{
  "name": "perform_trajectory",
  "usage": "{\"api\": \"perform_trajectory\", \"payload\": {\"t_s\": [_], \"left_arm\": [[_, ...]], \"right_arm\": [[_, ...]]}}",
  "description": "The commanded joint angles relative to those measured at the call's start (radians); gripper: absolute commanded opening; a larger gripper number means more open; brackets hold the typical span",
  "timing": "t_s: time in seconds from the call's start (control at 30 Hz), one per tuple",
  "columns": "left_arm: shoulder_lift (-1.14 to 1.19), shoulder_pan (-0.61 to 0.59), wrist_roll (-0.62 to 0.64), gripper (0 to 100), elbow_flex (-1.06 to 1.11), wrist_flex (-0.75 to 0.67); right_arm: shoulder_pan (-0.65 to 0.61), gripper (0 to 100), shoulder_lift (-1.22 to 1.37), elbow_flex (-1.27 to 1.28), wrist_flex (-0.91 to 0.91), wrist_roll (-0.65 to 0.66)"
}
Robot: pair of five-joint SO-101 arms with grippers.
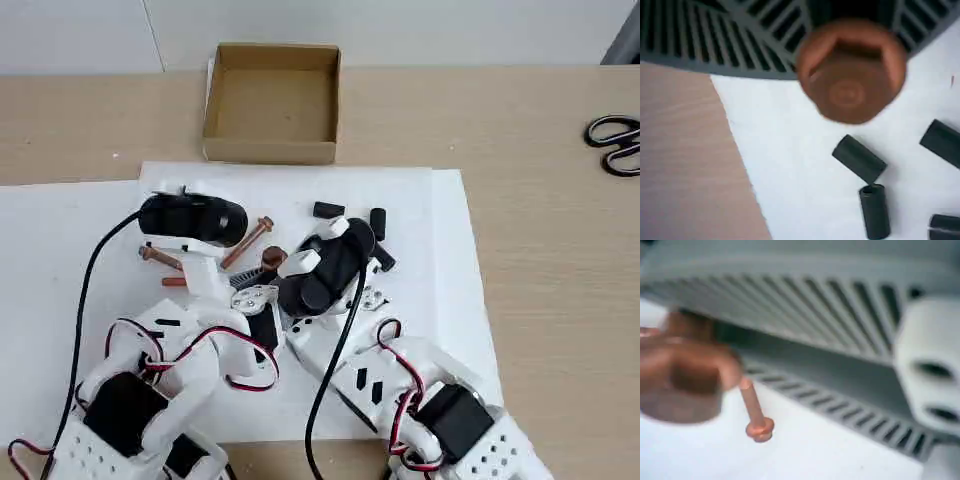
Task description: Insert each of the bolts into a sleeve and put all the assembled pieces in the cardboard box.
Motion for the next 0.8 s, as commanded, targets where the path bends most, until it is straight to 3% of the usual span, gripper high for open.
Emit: {"api": "perform_trajectory", "payload": {"t_s": [0.0, 0.1, 0.77], "left_arm": [[0.005, 0.034, -0.006, 23, 0.033, 0.009], [0.008, 0.034, -0.006, 28, 0.033, 0.009], [0.008, 0.031, -0.006, 27, -0.084, -0.055]], "right_arm": [[0.016, 0.4, -0.004, -0.074, -0.027, -0.003], [0.016, 0.4, -0.004, -0.074, -0.027, -0.003], [0.016, 0.4, -0.004, -0.032, -0.025, -0.005]]}}
